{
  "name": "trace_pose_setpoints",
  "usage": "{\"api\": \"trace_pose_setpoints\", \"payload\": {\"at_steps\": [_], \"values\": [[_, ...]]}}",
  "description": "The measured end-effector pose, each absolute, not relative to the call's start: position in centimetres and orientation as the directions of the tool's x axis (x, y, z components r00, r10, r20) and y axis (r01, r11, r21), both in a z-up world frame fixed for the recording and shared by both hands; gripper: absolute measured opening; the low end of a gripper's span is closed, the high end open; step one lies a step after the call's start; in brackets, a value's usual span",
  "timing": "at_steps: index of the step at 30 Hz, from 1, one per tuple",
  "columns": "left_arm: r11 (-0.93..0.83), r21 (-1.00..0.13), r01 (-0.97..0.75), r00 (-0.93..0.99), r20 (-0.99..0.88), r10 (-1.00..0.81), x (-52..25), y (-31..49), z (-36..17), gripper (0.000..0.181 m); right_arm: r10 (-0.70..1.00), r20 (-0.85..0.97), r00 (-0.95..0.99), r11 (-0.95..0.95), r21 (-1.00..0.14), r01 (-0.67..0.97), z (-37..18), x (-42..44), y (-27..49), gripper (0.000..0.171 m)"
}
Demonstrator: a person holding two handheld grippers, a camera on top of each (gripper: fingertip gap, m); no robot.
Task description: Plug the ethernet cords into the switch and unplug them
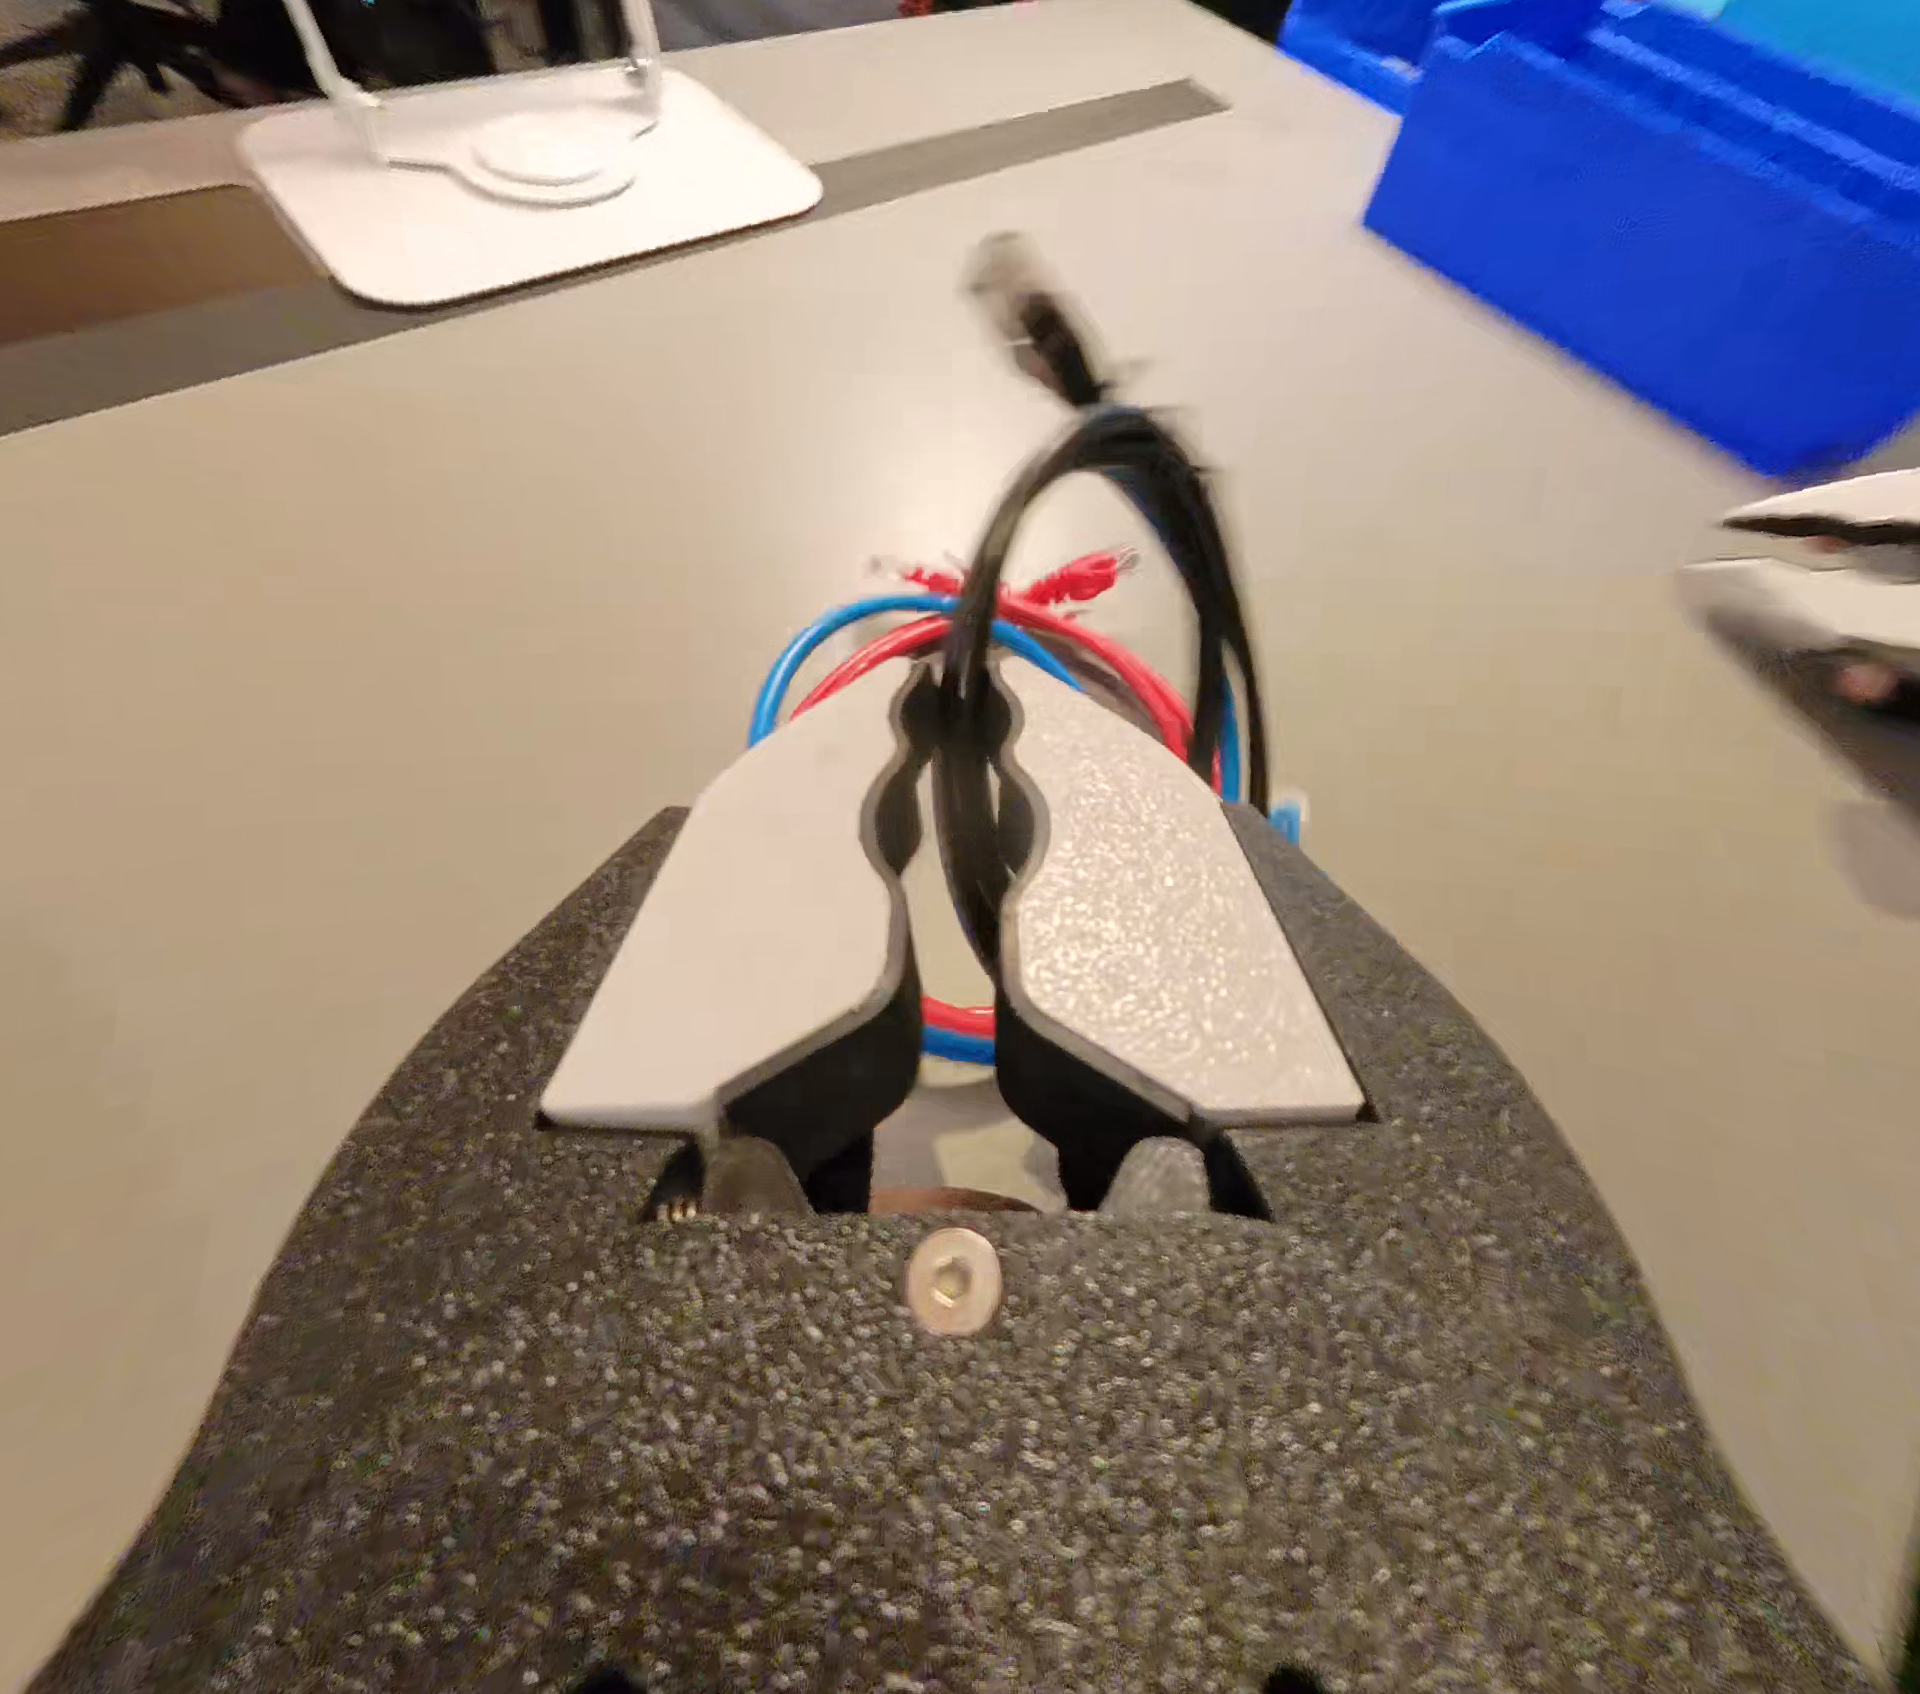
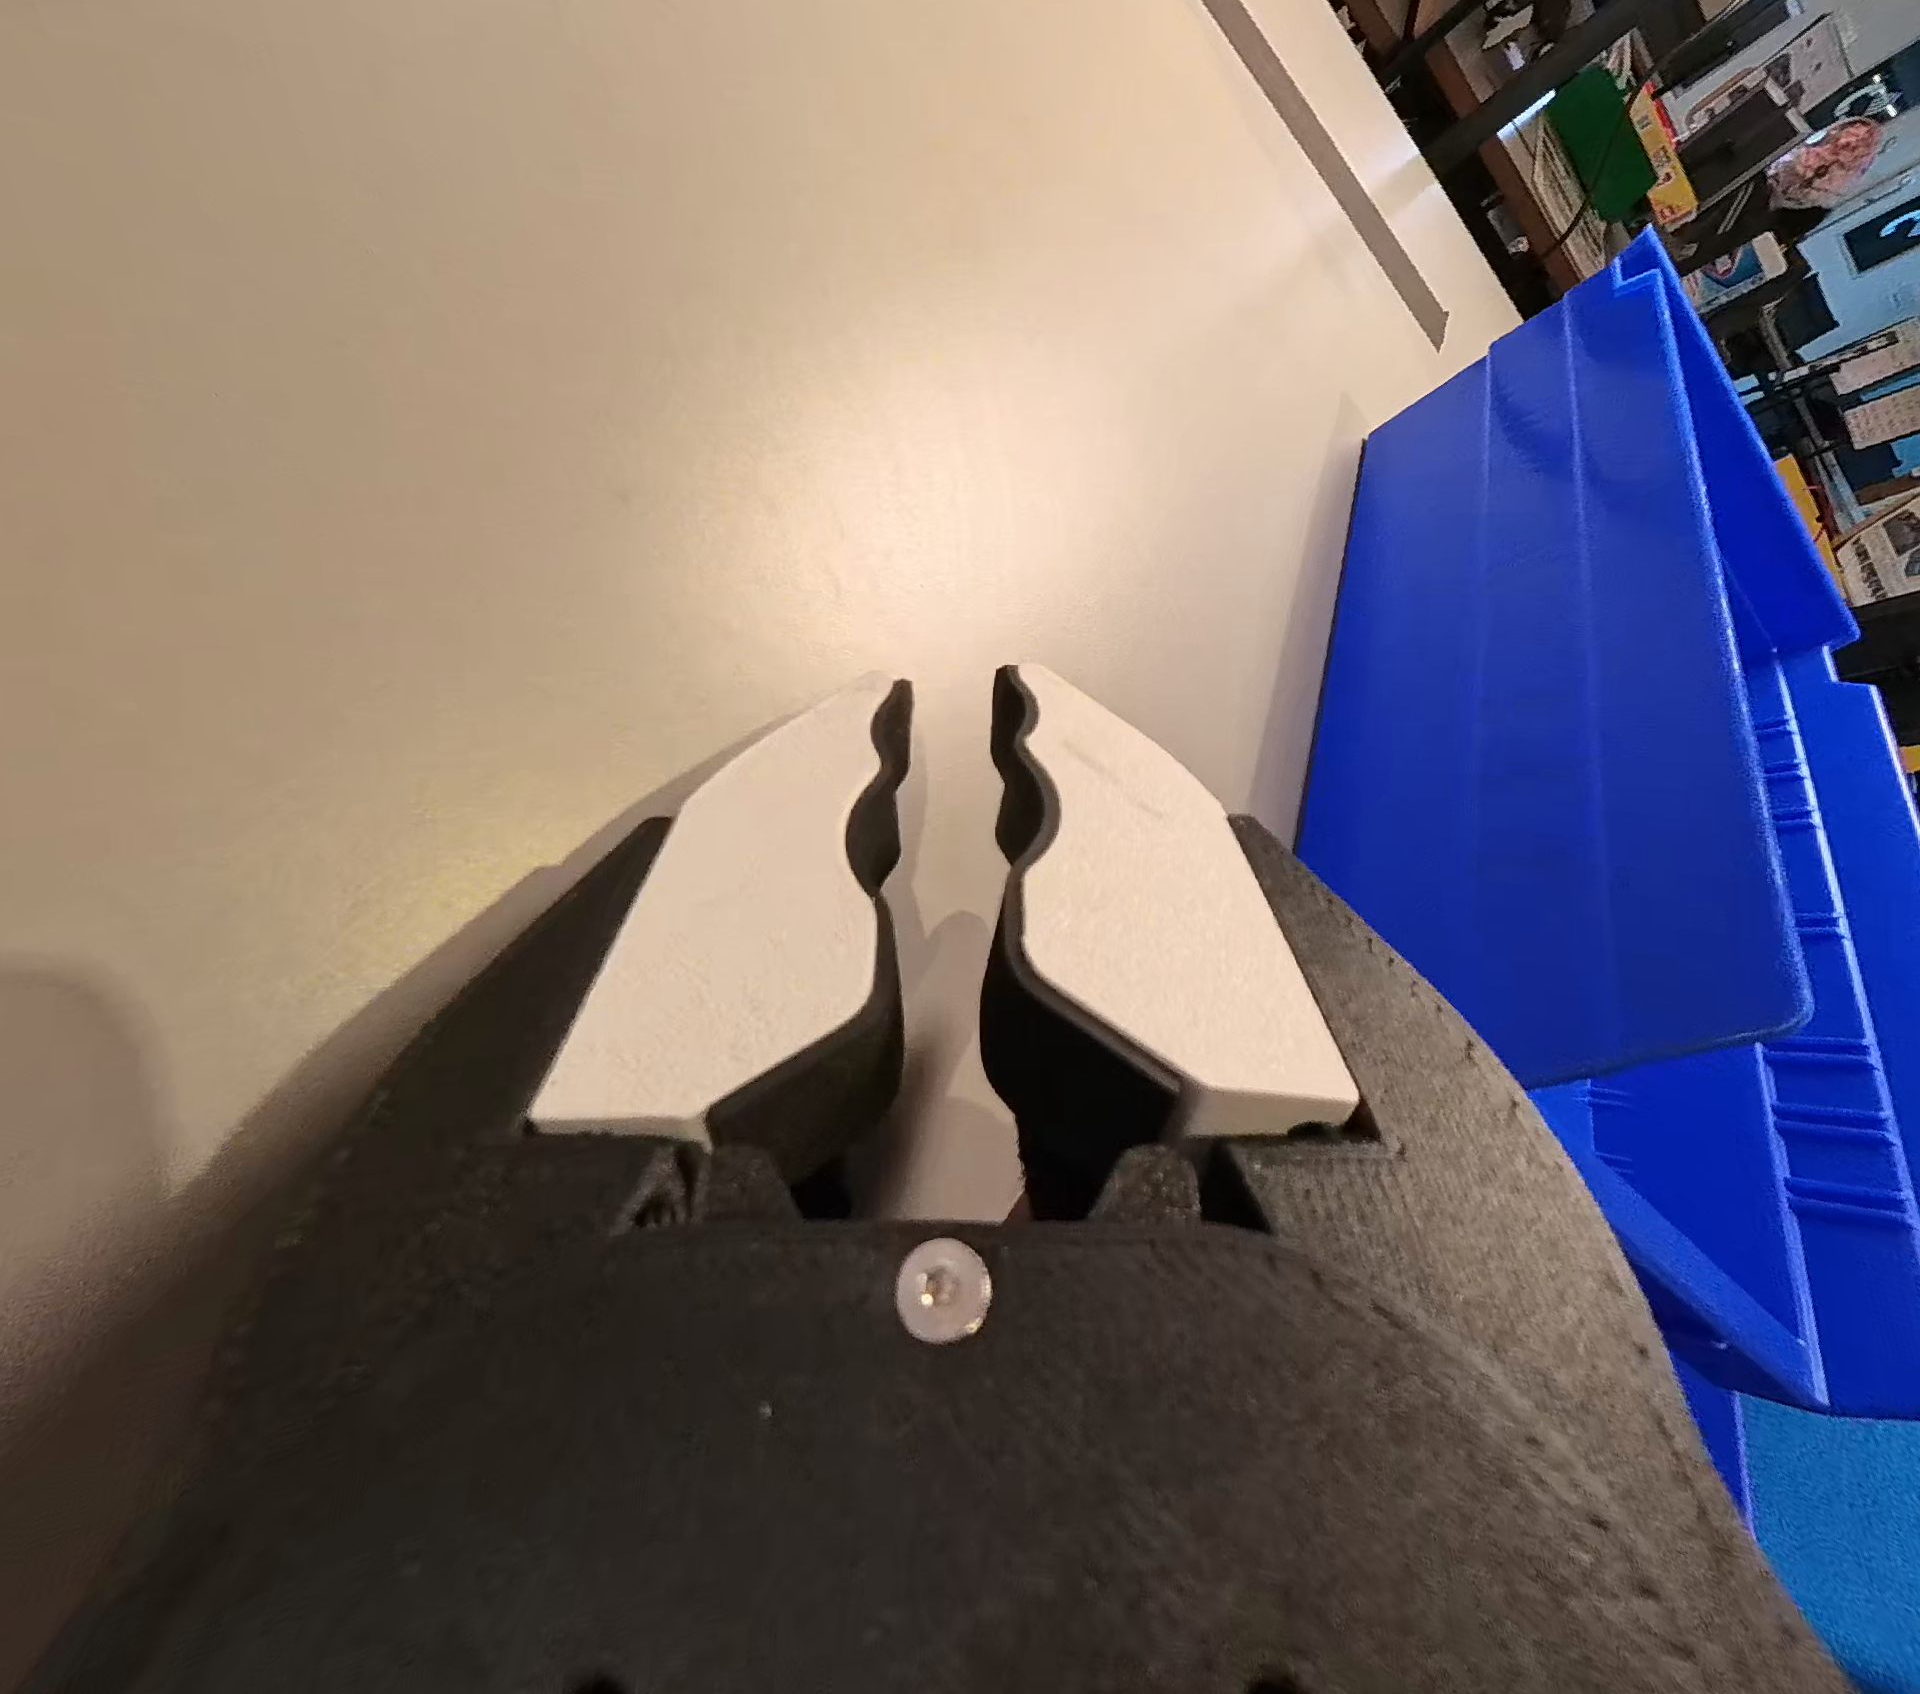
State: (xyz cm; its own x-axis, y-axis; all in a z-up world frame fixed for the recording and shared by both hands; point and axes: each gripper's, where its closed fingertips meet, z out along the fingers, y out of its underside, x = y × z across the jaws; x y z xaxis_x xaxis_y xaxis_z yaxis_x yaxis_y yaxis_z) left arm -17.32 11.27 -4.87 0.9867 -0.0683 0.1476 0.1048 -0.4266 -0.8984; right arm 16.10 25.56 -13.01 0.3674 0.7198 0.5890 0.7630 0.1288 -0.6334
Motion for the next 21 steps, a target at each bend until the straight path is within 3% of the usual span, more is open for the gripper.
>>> {"api": "trace_pose_setpoints", "payload": {"at_steps": [1,5,9,17,21], "values": [[-0.416,-0.905,0.091,0.992,0.120,-0.045,-18.0,11.5,-5.6,0.013,0.719,0.590,0.368,0.128,-0.633,0.764,-13.0,16.1,25.6,0.015],[-0.372,-0.927,0.040,0.999,0.038,0.013,-19.9,10.9,-7.4,0.037,0.716,0.590,0.373,0.123,-0.632,0.765,-13.0,16.3,25.9,0.015],[-0.283,-0.959,-0.024,0.998,-0.041,0.055,-20.9,8.5,-5.3,0.057,0.713,0.593,0.375,0.123,-0.631,0.766,-13.0,16.3,25.9,0.015],[-0.280,-0.950,-0.135,0.945,-0.209,0.253,-28.8,-0.6,1.4,0.059,0.711,0.601,0.365,0.133,-0.625,0.769,-13.1,16.2,25.8,0.013],[-0.392,-0.919,-0.045,0.866,-0.231,0.443,-37.3,-7.0,3.6,0.058,0.719,0.592,0.364,0.128,-0.628,0.768,-13.1,16.2,25.7,0.012]]}}
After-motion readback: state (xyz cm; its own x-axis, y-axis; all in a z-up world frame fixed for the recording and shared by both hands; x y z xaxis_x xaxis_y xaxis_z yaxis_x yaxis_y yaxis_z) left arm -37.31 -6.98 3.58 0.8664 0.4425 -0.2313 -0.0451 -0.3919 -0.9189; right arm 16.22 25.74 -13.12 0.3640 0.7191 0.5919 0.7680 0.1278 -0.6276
